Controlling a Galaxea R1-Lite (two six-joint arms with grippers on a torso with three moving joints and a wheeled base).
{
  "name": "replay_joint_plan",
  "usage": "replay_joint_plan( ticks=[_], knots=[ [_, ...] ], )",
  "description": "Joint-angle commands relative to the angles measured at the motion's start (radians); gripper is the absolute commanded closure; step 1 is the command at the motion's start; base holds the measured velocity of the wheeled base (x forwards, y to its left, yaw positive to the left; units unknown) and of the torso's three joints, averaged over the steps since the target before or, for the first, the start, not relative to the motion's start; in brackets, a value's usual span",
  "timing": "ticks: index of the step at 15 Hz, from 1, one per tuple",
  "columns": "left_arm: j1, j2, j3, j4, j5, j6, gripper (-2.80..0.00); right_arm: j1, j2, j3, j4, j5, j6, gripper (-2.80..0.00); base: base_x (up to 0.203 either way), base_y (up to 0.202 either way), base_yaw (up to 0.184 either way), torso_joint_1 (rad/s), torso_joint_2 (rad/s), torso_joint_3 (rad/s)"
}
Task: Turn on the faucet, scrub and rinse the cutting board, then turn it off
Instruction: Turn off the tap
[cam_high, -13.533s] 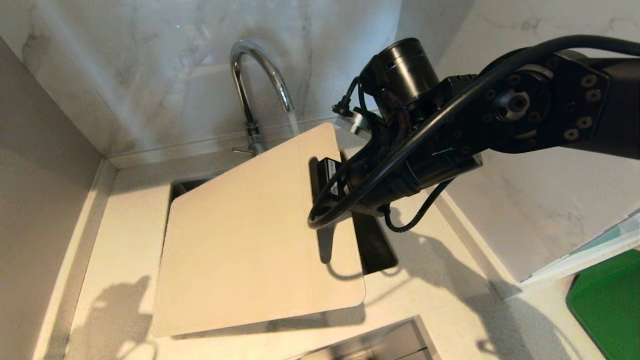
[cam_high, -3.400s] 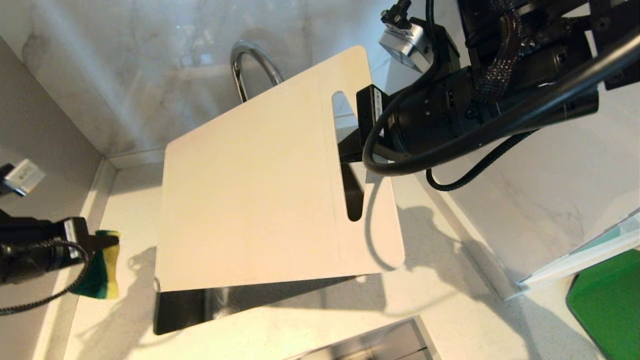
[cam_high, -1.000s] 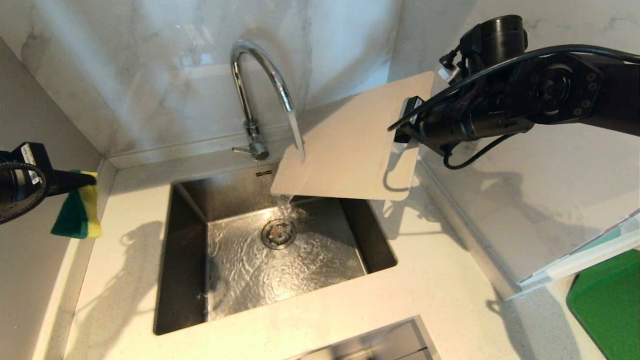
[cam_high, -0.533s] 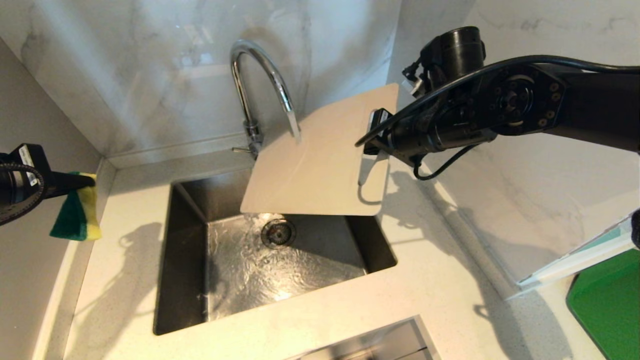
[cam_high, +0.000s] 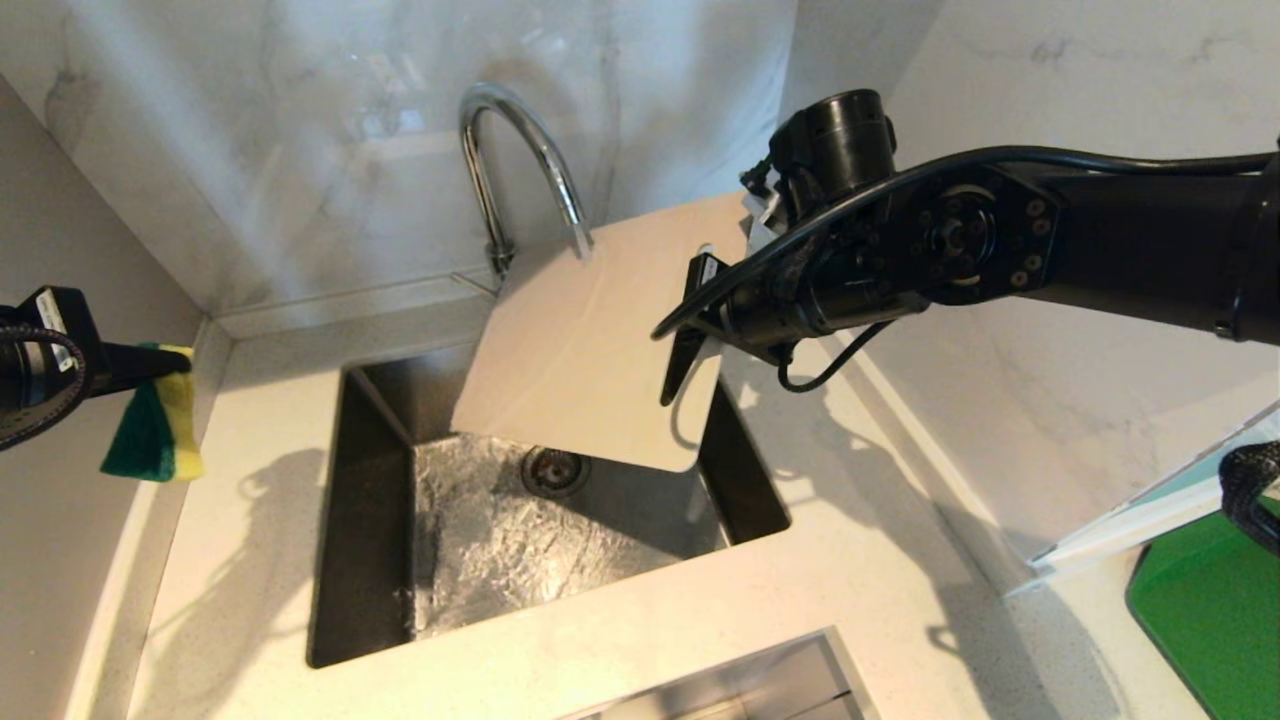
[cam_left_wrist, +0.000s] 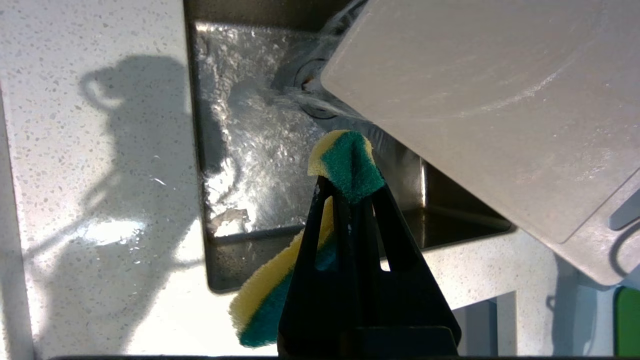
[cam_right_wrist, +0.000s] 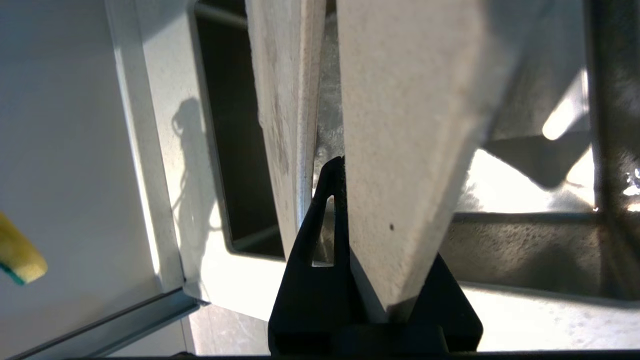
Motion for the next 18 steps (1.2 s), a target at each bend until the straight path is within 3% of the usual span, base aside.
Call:
replay_joint_plan(
  ticks=[1, 11, 18],
  knots=[
    [-0.002, -0.006, 0.0, 0.002, -0.001, -0.003, 0.0, 0.034, 0.008, 0.032, 0.002, -0.015, 0.0, 0.0, 0.0, 0.0, 0.0, 0.0, 0.0, 0.0],
    [-0.049, -0.027, 0.021, 0.0, 0.005, -0.027, 0.0, 0.031, -0.04, 0.068, 0.003, -0.05, 0.002, 0.0, 0.0, 0.0, 0.0, 0.0, 0.0, 0.0],
    [-0.066, -0.027, 0.017, 0.0, 0.01, -0.028, 0.0, 0.031, -0.134, 0.202, 0.002, -0.052, 0.0, 0.0, 0.0, 0.0, 0.0, 0.0, 0.0, 0.0]
  ],
)
